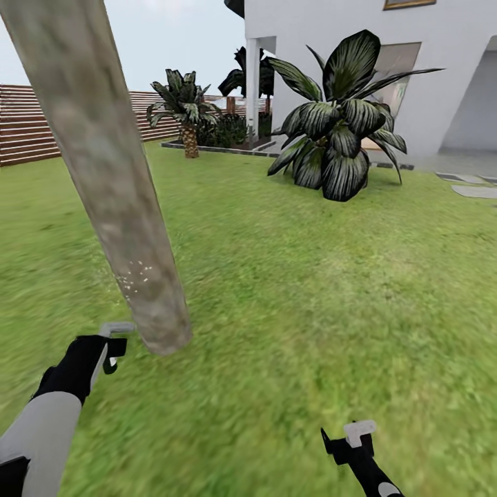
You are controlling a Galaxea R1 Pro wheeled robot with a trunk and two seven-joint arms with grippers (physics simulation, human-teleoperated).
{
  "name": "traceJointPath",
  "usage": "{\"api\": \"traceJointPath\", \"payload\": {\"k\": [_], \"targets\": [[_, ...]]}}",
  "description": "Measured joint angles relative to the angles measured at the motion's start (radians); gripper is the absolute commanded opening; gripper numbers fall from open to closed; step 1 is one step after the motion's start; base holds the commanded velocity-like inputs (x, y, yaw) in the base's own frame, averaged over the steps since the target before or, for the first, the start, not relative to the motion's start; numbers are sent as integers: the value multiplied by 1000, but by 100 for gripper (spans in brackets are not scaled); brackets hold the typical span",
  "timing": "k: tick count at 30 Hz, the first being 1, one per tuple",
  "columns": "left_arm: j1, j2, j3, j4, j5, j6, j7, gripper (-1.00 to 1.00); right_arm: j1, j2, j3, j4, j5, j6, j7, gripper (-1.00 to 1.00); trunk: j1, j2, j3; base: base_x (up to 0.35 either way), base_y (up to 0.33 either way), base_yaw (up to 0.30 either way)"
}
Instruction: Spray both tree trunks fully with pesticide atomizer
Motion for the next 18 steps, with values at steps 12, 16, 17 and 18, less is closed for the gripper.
{"api": "traceJointPath", "payload": {"k": [12,16,17,18], "targets": [[67,-7,8,5,4,-106,2,-100,0,0,0,1,0,0,0,100,0,0,0,187,-218,10],[68,-7,8,3,24,-107,2,-100,0,0,0,1,0,0,0,100,0,0,0,186,-231,236],[68,-7,8,4,26,-108,2,-100,0,0,0,1,0,0,0,100,0,0,0,181,-231,273],[68,-7,8,4,26,-108,2,-100,0,0,0,1,0,0,0,100,0,0,0,180,-231,275]]}}
